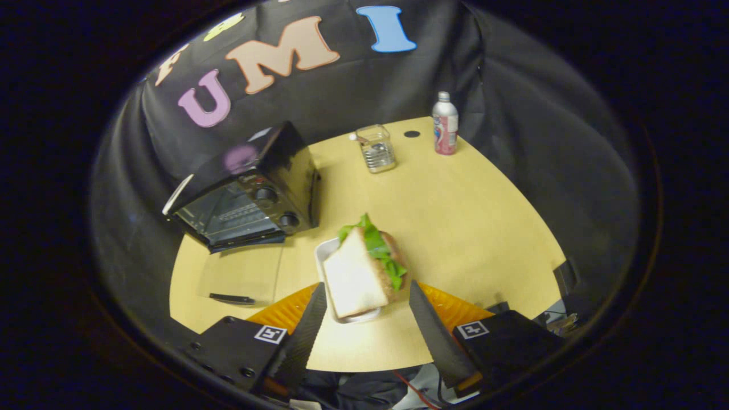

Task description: Open the toaster oven, put the food inside, and close the toaster oven door.

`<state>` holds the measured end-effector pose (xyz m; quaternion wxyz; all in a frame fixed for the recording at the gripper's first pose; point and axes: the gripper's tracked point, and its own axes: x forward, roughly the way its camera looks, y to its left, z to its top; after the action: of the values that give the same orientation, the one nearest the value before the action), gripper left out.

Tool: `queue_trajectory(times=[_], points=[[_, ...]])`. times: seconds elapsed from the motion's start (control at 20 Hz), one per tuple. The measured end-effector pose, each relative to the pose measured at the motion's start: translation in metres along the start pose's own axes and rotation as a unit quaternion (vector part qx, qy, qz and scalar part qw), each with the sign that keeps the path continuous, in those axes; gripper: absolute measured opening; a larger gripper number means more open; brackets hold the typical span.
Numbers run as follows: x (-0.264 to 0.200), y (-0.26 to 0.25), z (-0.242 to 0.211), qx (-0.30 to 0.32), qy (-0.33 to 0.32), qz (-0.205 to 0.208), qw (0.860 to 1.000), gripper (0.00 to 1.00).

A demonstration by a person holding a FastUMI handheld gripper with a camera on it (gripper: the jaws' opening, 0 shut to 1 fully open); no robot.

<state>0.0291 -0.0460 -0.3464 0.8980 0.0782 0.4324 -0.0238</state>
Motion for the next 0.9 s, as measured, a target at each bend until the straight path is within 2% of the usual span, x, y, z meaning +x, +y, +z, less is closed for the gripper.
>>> queue_trajectory(times=[0.15, 0.25, 0.35, 0.45, 0.6, 0.85, 0.9], points=[[0.023, 0.001, -0.008, 0.019, 0.019, 0.026, 0.999, 0.93], [0.035, -0.007, -0.014, 0.006, 0.026, 0.018, 0.999, 0.93], [0.045, -0.005, -0.016, 0.008, 0.031, 0.030, 0.999, 0.93], [0.053, 0.003, -0.019, 0.025, 0.038, 0.053, 0.998, 0.80], [0.050, 0.006, -0.019, 0.030, 0.031, 0.063, 0.997, 0.64], [0.044, 0.012, -0.017, 0.037, -0.018, 0.043, 0.998, 0.38], [0.040, 0.017, -0.014, 0.050, -0.029, 0.050, 0.997, 0.34]])
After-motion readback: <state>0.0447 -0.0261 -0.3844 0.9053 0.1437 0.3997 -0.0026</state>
